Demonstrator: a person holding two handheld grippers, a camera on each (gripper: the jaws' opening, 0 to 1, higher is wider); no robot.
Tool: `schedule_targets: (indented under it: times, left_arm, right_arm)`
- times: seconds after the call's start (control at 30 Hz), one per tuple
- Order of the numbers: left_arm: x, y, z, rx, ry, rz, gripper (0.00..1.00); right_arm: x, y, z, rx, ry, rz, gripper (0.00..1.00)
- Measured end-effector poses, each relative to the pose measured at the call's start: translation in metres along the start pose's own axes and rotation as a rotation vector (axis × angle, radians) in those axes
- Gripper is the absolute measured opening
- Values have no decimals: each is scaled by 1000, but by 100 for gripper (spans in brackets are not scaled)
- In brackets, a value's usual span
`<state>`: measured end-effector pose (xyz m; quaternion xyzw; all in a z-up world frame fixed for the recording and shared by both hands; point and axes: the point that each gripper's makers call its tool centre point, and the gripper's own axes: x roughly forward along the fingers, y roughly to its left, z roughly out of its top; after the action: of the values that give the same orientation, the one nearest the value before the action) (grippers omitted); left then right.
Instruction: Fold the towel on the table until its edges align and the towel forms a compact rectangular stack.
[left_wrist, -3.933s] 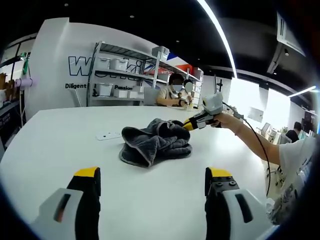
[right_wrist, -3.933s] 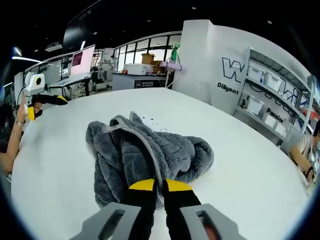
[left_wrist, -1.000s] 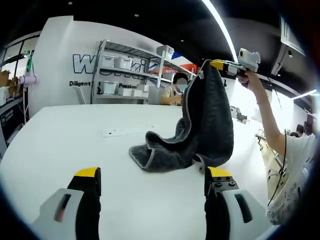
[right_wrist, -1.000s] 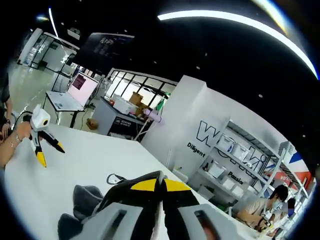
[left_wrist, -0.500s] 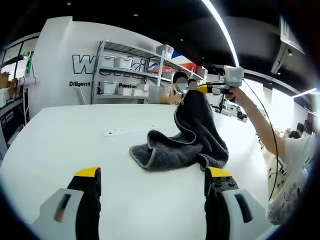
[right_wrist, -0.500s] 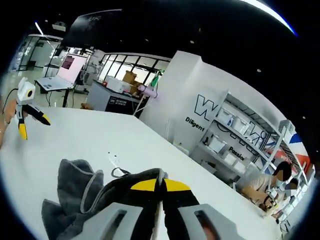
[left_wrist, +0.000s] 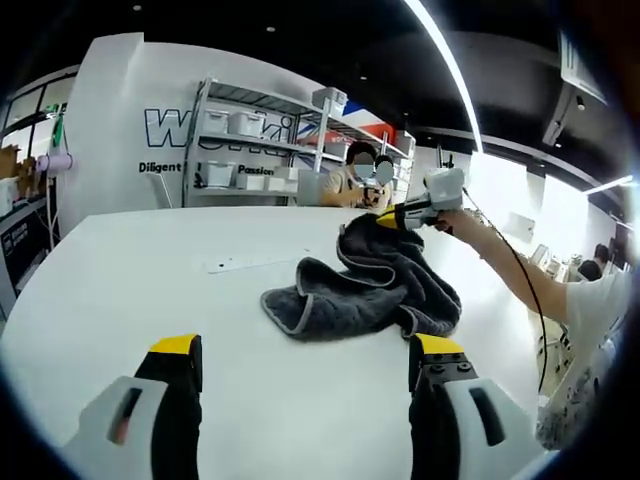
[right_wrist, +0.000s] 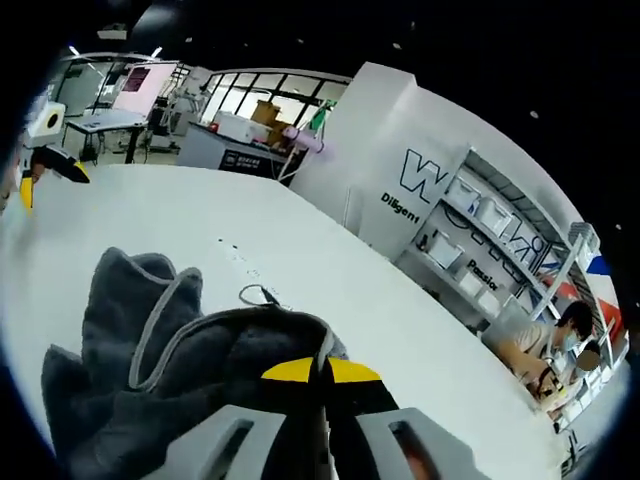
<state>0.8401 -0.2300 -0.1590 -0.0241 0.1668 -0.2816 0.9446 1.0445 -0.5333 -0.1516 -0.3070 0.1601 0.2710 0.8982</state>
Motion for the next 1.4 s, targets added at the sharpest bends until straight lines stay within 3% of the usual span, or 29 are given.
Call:
schedule_targets:
  times: [0.3, 0.67, 0.8, 1.03, 1.13, 1.4]
  left_arm:
    - [2, 0, -1, 10, 9, -1, 90]
    - [3, 1, -4, 11, 25, 4, 90]
    - [3, 0, -3, 13, 22, 1, 90]
    - [5, -3, -6, 20, 34, -2, 90]
    - [6, -4, -6, 16, 37, -1, 90]
    - [8, -6, -7, 27, 47, -6, 90]
  right_arm:
    - [22, 11, -40, 37, 63, 19, 4]
    - [29, 19, -59, 49, 101, 38, 4]
    - [27, 18, -59, 49, 101, 36, 5]
    - [13, 2, -46, 62, 49, -34, 20]
    - [3, -9, -34, 71, -7, -81, 24]
    - [-35, -19, -5, 112, -94, -99, 30]
